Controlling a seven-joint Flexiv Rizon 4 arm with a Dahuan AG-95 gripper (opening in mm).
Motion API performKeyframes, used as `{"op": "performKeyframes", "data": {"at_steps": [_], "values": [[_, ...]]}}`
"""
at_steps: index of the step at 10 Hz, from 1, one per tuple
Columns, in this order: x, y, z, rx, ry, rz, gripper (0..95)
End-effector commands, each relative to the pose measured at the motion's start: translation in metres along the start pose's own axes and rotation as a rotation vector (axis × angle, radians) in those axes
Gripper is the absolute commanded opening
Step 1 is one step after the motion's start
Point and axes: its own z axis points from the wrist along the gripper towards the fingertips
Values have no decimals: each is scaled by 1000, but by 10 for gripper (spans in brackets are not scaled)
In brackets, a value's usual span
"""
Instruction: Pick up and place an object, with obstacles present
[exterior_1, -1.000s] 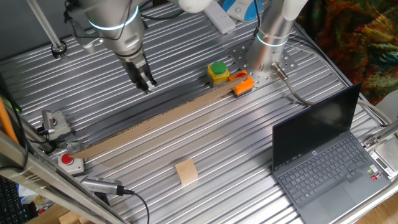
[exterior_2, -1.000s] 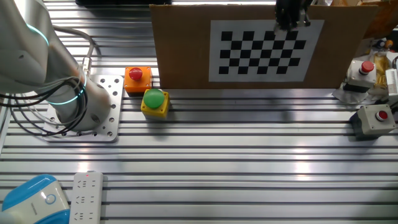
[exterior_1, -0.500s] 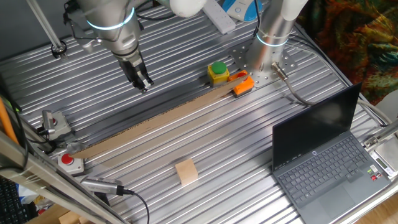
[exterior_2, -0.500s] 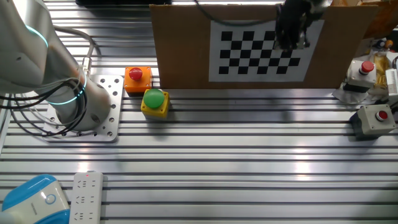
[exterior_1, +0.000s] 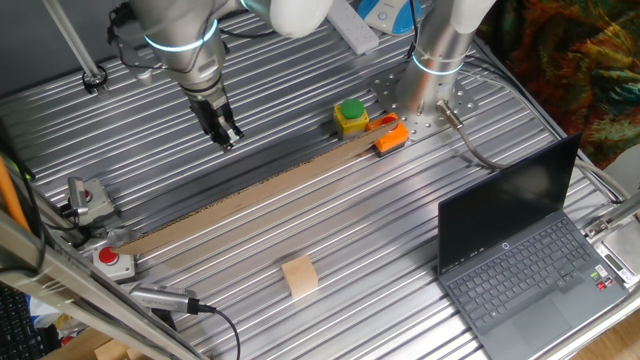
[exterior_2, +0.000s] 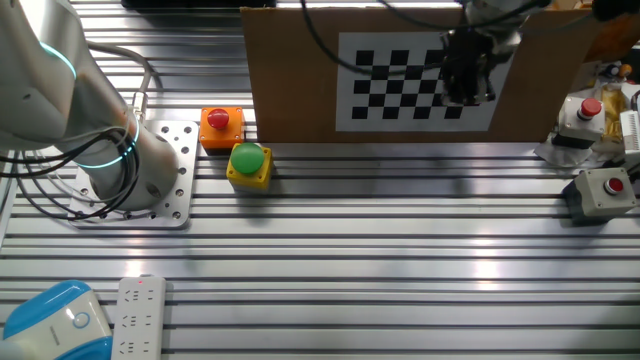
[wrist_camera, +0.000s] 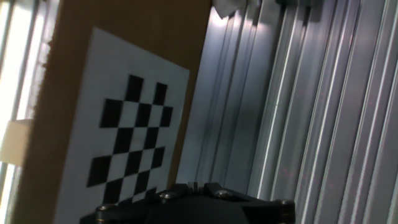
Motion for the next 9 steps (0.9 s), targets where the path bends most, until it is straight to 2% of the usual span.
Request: {"op": "performKeyframes", "data": {"at_steps": [1, 5, 9], "values": [[-2, 0, 0, 3, 11, 4, 0], [-2, 0, 0, -6, 11, 14, 0], [-2, 0, 0, -29, 69, 10, 0]]}}
